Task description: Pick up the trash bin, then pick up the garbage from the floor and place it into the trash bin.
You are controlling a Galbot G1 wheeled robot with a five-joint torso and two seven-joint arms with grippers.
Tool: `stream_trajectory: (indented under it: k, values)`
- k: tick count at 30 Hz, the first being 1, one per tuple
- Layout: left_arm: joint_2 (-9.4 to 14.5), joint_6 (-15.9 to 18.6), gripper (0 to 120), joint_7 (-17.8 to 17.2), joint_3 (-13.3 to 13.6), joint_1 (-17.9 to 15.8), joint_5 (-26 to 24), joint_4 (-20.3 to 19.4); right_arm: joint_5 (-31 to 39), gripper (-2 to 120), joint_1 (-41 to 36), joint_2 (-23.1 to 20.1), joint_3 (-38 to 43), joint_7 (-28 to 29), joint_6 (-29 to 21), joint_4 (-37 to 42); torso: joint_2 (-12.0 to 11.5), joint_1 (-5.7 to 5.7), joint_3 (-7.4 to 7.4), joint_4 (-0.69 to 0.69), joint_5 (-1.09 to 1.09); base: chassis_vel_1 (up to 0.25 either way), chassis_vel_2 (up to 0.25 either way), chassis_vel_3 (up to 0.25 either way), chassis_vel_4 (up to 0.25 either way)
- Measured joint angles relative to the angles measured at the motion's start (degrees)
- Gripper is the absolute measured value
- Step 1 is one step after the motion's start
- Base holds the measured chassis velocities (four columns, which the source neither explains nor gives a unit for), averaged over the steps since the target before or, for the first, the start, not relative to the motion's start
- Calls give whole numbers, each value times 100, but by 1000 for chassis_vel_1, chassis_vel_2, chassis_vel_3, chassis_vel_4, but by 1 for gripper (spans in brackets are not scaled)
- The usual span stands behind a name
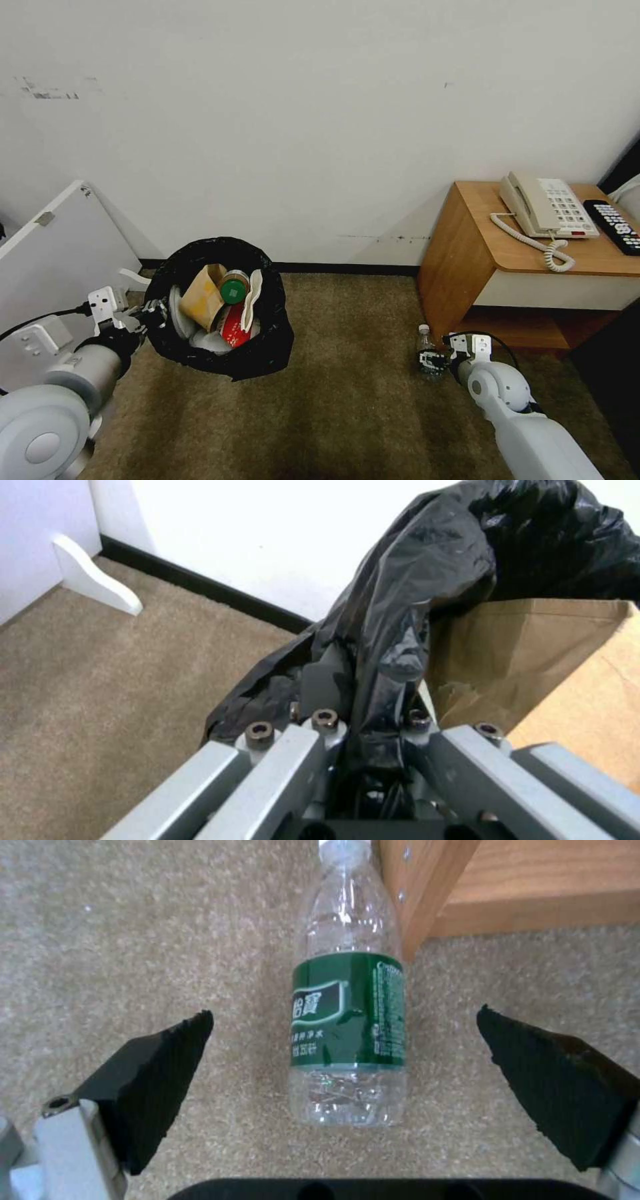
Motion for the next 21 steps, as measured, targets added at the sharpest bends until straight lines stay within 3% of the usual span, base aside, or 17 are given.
stream_trajectory:
  k: [11,21]
  values:
    - [16,0,1,1,-5,13,-6,-15,-311,99,215,271,-50,-292,119,-428,0,0,0,0,0,0,0,0,0]
    - [16,0,1,1,12,9,4,-16,-498,69,432,434,-69,-425,201,-819,0,0,0,0,0,0,0,0,0]
